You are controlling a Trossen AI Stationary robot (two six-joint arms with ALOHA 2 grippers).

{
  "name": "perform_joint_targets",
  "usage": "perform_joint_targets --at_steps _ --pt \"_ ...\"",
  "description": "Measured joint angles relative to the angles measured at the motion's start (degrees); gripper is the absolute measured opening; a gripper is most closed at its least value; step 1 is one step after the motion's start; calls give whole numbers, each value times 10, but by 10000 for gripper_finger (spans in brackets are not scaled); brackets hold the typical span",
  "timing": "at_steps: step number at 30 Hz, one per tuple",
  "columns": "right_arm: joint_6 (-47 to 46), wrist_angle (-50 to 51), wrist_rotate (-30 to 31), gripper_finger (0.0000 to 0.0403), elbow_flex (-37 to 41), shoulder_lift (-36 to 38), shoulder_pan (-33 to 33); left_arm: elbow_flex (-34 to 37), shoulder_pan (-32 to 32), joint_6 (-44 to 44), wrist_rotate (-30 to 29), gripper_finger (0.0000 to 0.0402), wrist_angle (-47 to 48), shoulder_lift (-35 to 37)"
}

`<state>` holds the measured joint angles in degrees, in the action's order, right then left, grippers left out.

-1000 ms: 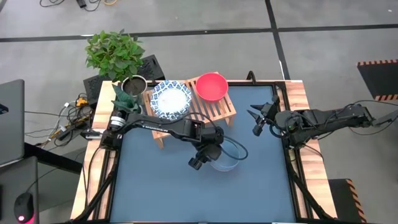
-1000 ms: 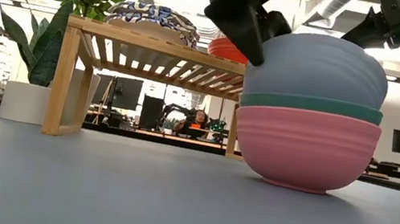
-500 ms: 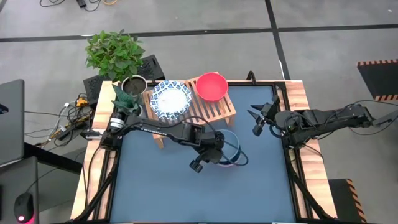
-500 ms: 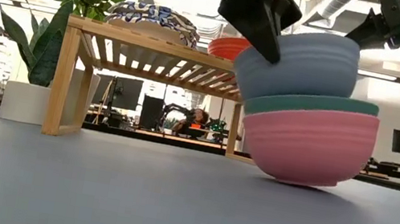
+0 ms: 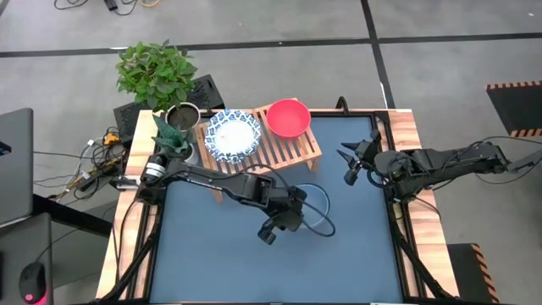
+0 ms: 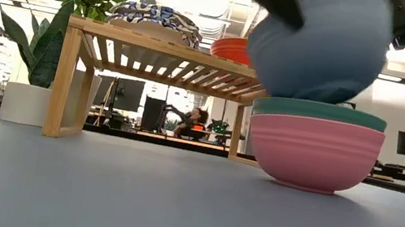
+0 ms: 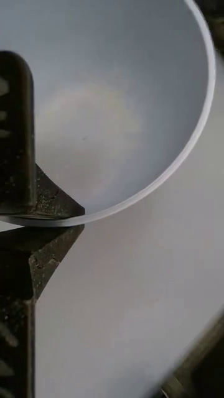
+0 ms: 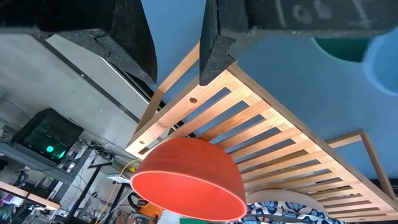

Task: Place and stack bowls onto a shelf
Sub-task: Stack the blue bowl on top of the orange bowl on the shelf

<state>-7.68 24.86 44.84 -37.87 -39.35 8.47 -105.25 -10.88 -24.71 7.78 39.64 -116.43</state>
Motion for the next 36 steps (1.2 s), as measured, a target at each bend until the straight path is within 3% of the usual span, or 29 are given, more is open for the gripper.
perform_joint_targets --at_steps 9,11,16,21,28,36 --pt "0 0 1 145 0 0 0 -85 -20 2 6 0 31 25" --pt "0 2 1 145 0 0 0 -117 -26 -16 -35 0 72 28" --pt "-8 19 2 145 0 0 0 -197 -27 -52 -215 0 160 29" --pt "-35 49 3 145 0 0 0 -231 10 -85 -341 0 177 32" --pt "-39 54 3 145 0 0 0 -256 124 -100 -327 0 200 33" --pt "-29 57 3 145 0 0 0 -256 250 -93 -200 0 199 30"
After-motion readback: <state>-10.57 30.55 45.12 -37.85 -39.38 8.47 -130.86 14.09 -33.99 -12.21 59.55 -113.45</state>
